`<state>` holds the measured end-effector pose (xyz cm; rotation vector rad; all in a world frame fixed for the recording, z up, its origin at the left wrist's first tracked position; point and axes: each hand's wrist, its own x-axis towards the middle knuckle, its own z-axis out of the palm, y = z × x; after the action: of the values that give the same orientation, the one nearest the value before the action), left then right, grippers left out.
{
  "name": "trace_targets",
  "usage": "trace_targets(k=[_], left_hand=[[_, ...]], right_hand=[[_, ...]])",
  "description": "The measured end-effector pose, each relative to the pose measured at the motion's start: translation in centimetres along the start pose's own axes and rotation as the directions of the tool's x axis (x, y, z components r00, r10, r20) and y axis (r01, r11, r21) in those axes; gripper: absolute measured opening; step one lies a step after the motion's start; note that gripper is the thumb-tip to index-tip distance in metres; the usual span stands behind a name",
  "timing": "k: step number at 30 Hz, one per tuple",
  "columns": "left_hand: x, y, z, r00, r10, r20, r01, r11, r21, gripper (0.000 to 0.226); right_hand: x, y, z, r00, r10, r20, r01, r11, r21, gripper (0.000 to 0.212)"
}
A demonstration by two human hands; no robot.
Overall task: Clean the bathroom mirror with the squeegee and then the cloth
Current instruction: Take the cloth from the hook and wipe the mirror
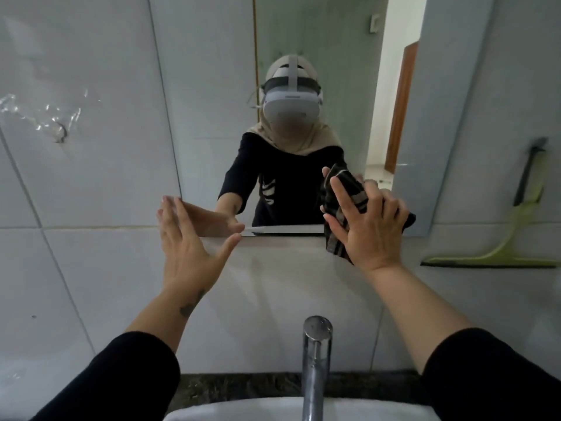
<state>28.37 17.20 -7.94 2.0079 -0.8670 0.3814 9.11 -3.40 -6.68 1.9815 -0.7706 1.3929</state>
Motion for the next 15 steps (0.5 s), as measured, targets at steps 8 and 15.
trace_targets(k=[8, 15], left_hand=[[-1.9, 5.5, 1.2, 0.95, 0.27, -0.158, -0.264, 0.963, 0.058, 0.084], [-2.3, 15.1, 3.3, 0.787, 0.611, -0.084, -0.615, 0.766, -0.189, 0.053]], right_hand=[[-0.1, 7.0, -2.5, 0.972, 0.177, 0.152, -0.178, 0.984, -0.012, 0.061], [1.5, 9.6, -7.6, 0.857, 0.295, 0.422, -0.397, 0.901, 0.176, 0.064]])
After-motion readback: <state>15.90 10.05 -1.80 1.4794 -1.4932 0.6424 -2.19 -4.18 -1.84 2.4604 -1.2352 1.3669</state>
